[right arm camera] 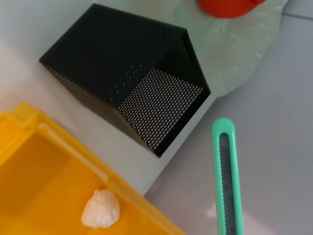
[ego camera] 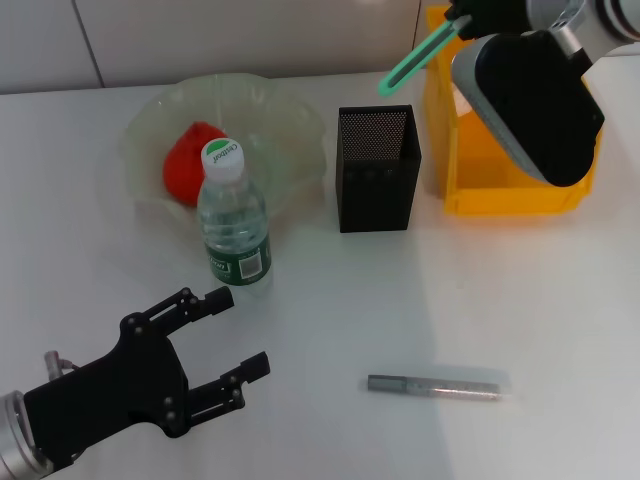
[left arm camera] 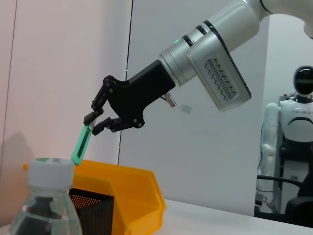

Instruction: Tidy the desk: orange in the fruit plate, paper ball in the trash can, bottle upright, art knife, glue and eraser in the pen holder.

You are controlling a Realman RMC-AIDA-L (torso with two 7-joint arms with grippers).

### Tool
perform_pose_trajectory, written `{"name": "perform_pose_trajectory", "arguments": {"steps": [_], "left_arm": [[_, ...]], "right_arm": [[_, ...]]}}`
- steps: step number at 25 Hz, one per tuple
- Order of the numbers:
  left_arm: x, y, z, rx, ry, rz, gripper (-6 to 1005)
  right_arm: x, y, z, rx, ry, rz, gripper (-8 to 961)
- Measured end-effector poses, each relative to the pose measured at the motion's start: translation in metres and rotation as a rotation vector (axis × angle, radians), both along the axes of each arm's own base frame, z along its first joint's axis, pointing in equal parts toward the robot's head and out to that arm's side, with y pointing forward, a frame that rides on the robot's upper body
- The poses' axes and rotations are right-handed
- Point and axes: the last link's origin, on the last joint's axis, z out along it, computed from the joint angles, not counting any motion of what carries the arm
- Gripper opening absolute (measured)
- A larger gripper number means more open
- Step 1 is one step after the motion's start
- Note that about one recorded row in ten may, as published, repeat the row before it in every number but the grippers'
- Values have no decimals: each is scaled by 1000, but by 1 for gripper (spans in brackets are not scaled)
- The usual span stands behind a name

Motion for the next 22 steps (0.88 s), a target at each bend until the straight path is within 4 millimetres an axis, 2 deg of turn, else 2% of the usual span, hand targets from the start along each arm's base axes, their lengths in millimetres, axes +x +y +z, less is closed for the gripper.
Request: {"name": "perform_pose_trajectory", "arguments": {"steps": [6,10,22], "left_arm": [[-1,-1,2,11,-5,7,780],[-2,-2,1,11,-6,11,779],[-2,-5,0,9,-13,15,779]], "right_arm": [[-8,1,-11,-39,-57,35,207],[-5,2,-22,-78,-114,38,209],[3,3,-34,-115,-166,18,214]]}}
